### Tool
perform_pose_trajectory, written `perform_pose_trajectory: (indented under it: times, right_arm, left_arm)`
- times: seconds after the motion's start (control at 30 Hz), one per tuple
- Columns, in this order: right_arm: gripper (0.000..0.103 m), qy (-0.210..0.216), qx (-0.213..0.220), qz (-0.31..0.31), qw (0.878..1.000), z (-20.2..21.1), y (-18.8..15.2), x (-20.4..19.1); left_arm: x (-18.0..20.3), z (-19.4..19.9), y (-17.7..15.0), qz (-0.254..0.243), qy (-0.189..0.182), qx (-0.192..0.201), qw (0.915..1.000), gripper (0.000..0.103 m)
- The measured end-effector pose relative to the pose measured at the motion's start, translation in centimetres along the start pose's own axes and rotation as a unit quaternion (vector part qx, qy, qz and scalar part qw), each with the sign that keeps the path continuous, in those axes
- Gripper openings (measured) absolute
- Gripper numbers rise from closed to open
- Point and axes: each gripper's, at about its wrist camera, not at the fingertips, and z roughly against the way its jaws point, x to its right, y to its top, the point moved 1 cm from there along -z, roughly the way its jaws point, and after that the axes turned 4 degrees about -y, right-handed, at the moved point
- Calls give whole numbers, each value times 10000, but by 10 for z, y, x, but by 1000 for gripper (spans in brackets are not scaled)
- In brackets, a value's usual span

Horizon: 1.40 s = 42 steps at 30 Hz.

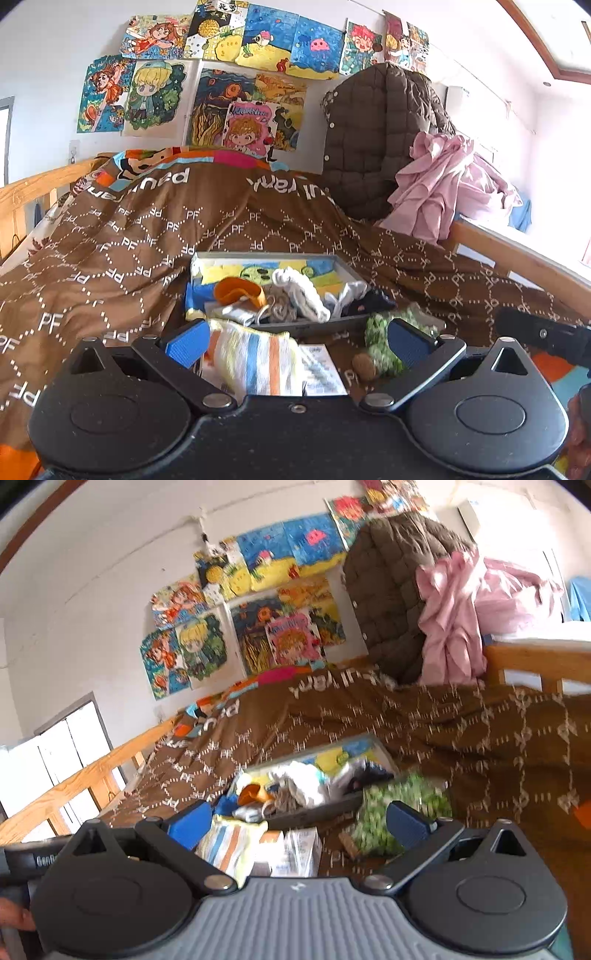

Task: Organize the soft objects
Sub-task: 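Move both tools back toward the white sponge and white towel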

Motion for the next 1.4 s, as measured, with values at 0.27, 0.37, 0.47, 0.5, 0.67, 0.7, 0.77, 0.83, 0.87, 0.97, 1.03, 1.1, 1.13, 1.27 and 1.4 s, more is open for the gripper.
perform_pose_trajectory:
  times: [0.27, 0.37, 0.47, 0.5, 0.67, 0.7, 0.77, 0.83, 0.87, 0.97, 1.03, 1.1, 1.13, 1.27, 1.4]
  right_arm:
    - [103, -413, -605, 14, 9973, -14, -14, 1]
    - [103, -565, -795, -29, 9952, -20, -18, 4]
    - [103, -673, -1006, -163, 9925, -25, -21, 10]
    - [103, -696, -1088, -212, 9914, -28, -23, 12]
    - [103, -664, -1496, -482, 9853, -37, -28, 20]
    - [103, -619, -1554, -518, 9846, -39, -29, 21]
    - [103, -550, -1671, -572, 9827, -42, -31, 22]
    - [103, -536, -1782, -569, 9809, -46, -33, 21]
    - [103, -517, -1845, -583, 9797, -49, -35, 21]
    - [103, -424, -2080, -665, 9749, -58, -39, 21]
    - [103, -368, -2264, -673, 9710, -66, -42, 21]
    - [103, -240, -2391, -567, 9690, -73, -42, 20]
    - [103, -134, -2447, -394, 9687, -78, -41, 19]
    - [103, 4, -2428, 454, 9690, -89, -33, 9]
    - [103, 216, -2517, 1331, 9584, -99, -35, -4]
  left_arm:
    - [-15, 8, -42, -22, 106, -474, 9988, 102]
    - [-19, 2, -50, 148, 139, -819, 9964, 102]
    - [-21, -6, -58, 156, 190, -1066, 9940, 102]
    - [-21, -7, -60, 160, 193, -1127, 9933, 102]
    - [-21, -16, -70, 338, -8, -1525, 9877, 102]
    - [-21, -19, -73, 413, -113, -1636, 9856, 102]
    - [-21, -24, -79, 622, -357, -1846, 9802, 102]
    - [-20, -30, -85, 753, -455, -2001, 9758, 102]
    - [-18, -32, -88, 756, -473, -2053, 9746, 102]
    - [-13, -38, -93, 653, -486, -2150, 9732, 102]
    - [-12, -42, -95, 613, -471, -2199, 9724, 102]
    - [-11, -45, -96, 614, -452, -2223, 9720, 102]
    - [-11, -47, -96, 618, -427, -2230, 9719, 102]
    - [-13, -54, -97, 593, -364, -2219, 9726, 102]
    - [-22, -59, -97, 724, -318, -2237, 9714, 102]
